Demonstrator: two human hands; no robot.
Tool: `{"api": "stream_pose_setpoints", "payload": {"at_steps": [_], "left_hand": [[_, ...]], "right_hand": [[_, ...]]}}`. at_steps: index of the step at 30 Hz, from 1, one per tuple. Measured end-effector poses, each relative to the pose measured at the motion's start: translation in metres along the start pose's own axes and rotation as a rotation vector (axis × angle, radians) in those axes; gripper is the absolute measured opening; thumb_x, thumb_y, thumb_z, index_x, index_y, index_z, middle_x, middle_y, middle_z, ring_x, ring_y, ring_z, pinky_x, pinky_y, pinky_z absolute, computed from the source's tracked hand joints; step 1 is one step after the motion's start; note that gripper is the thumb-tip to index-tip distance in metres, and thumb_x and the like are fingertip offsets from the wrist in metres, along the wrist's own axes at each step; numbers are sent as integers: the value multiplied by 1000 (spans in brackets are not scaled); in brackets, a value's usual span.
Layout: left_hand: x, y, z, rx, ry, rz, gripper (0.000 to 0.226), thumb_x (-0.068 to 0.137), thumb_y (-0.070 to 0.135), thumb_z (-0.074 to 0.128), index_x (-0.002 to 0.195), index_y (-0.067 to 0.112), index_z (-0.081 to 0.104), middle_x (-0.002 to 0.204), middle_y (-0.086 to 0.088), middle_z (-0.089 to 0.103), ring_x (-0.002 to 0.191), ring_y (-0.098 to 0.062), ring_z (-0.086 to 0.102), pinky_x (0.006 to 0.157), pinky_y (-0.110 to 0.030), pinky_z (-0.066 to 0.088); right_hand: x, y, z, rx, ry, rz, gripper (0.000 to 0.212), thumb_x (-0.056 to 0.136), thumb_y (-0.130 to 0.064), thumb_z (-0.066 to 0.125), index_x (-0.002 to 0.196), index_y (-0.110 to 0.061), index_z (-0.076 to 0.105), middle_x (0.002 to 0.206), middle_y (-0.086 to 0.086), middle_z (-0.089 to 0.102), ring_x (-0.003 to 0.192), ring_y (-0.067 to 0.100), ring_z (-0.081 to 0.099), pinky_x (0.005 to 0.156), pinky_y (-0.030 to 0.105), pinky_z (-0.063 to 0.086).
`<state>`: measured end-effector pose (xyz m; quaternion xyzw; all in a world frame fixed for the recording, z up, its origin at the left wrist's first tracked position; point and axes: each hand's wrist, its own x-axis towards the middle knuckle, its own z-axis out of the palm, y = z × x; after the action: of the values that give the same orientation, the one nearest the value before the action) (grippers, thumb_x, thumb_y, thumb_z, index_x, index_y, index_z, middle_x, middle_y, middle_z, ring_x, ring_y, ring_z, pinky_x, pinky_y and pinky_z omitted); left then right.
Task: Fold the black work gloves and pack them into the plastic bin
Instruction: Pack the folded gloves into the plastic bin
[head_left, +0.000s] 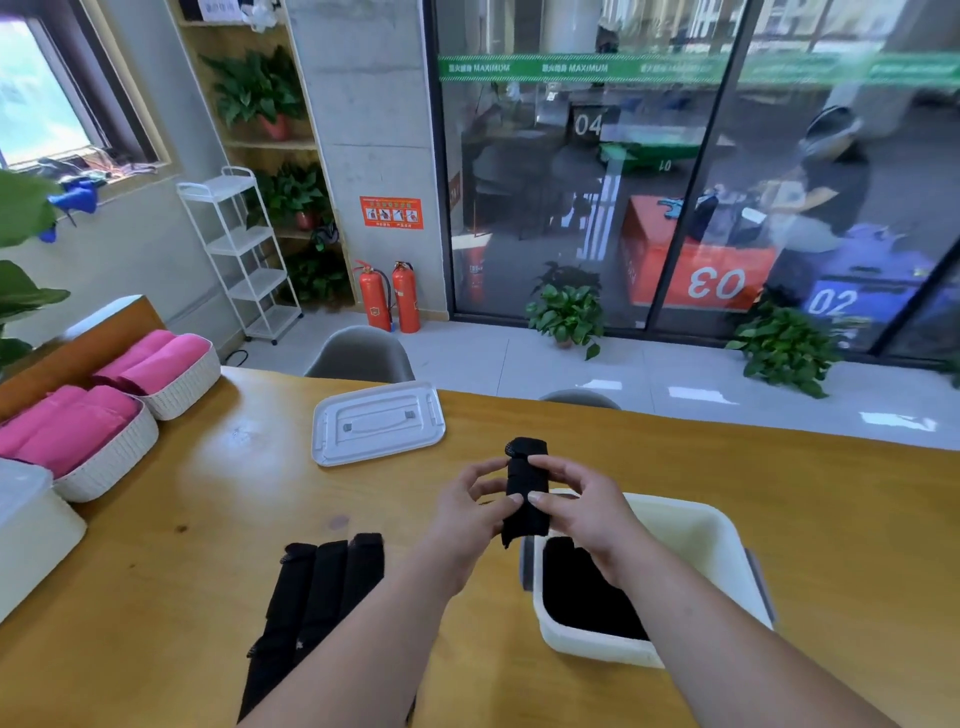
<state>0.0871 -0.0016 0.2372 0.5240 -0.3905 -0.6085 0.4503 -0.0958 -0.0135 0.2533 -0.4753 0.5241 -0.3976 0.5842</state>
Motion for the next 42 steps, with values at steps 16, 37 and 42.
{"api": "stream_pose_setpoints", "payload": {"at_steps": [16, 37, 42], "left_hand": [[3, -28, 58, 278, -42, -39, 38, 90, 27, 81, 124, 40, 69, 114, 9, 75, 99, -16, 78, 92, -69, 56], [14, -43, 53, 302, -22, -92, 36, 91, 27, 80, 124, 36, 69, 112, 7, 77, 103, -13, 76, 93, -65, 57], [15, -43, 53, 283, -10, -97, 35, 90, 26, 81, 122, 36, 70, 112, 7, 77, 103, -13, 76, 97, -65, 55]], "right_hand": [[-46, 48, -151, -160, 170, 223, 45, 92, 9, 71, 120, -26, 77, 124, -1, 72, 102, 15, 76, 77, 26, 63], [6, 122, -95, -738, 4, 343, 49, 92, -22, 80, 134, -44, 69, 148, -3, 58, 123, 21, 61, 100, 34, 53], [6, 112, -97, -721, -44, 365, 53, 90, -42, 83, 140, -36, 67, 146, -6, 60, 128, 19, 60, 102, 32, 49]]}}
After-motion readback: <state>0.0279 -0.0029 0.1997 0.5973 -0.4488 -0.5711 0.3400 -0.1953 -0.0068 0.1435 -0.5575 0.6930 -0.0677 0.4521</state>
